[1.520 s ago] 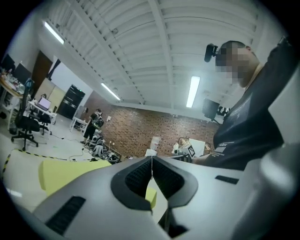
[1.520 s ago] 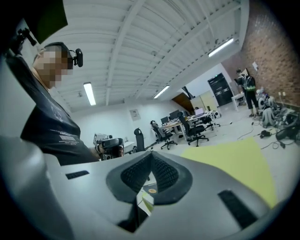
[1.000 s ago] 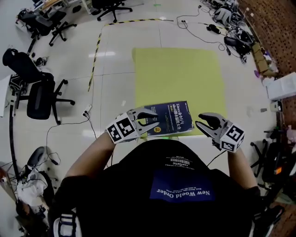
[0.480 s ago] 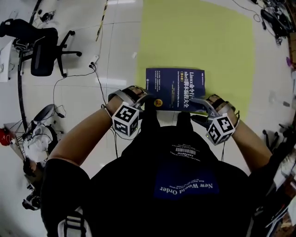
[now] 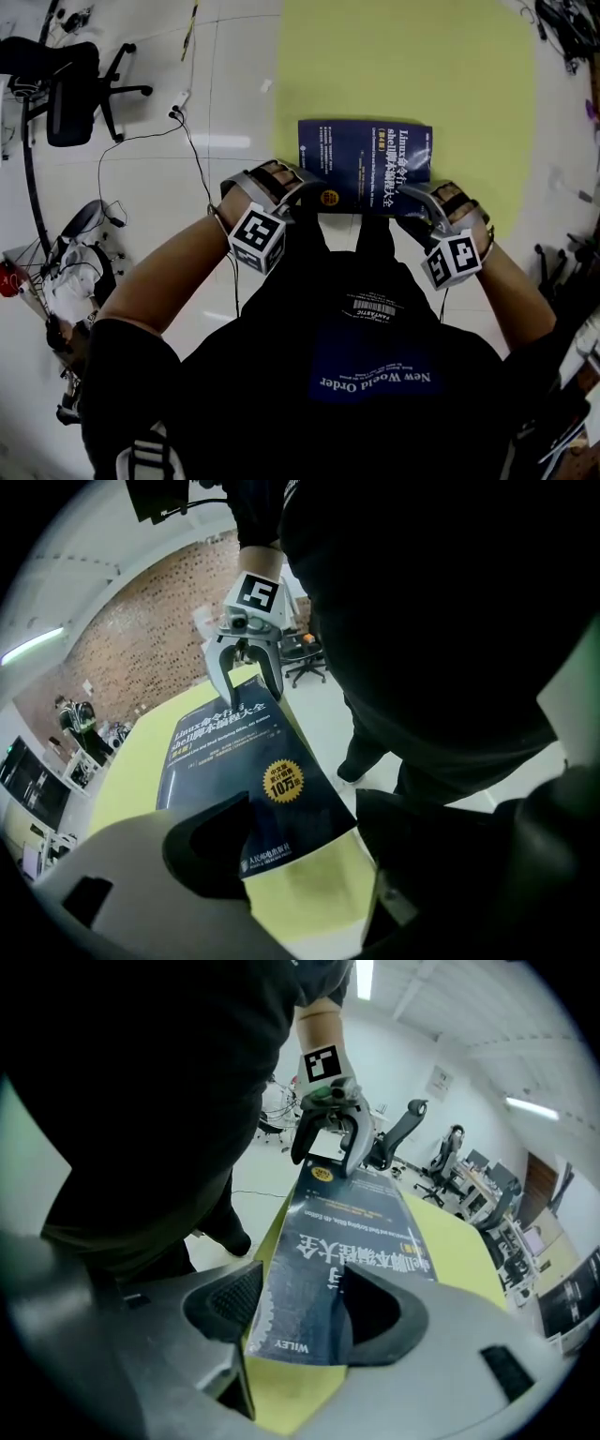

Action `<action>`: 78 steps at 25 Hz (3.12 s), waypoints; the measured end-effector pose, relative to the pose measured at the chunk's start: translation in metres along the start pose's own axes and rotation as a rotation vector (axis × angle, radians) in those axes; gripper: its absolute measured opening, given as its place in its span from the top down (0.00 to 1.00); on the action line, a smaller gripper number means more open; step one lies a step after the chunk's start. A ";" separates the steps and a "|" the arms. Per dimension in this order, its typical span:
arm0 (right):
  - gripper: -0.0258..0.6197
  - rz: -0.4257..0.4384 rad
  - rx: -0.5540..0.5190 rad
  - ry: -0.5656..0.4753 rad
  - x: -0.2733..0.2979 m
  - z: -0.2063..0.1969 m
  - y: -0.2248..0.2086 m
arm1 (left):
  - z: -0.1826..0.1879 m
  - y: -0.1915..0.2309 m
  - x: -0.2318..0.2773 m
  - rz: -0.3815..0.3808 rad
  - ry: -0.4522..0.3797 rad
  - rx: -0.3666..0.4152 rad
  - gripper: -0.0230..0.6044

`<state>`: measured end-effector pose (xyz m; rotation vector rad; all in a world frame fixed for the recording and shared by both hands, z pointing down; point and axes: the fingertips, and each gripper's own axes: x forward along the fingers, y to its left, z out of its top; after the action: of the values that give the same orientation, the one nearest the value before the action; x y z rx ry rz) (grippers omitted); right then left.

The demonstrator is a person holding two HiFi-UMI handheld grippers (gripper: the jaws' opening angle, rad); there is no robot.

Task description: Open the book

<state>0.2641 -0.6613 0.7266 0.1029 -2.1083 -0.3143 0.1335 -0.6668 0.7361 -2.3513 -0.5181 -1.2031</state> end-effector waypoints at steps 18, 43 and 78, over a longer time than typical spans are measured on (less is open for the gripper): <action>0.90 0.063 0.164 -0.118 -0.065 0.047 -0.036 | 0.027 0.014 -0.063 -0.079 -0.221 -0.088 0.86; 0.90 -0.112 0.676 -0.338 -0.040 -0.034 -0.318 | -0.114 0.298 -0.096 0.233 -0.451 -0.701 0.83; 0.63 -0.372 1.008 -0.611 -0.117 0.013 -0.257 | 0.016 0.175 -0.179 0.381 -0.929 -1.005 0.81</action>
<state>0.3018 -0.8828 0.5554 1.1111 -2.6467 0.6118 0.1358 -0.8260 0.5424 -3.5761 0.4164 -0.0549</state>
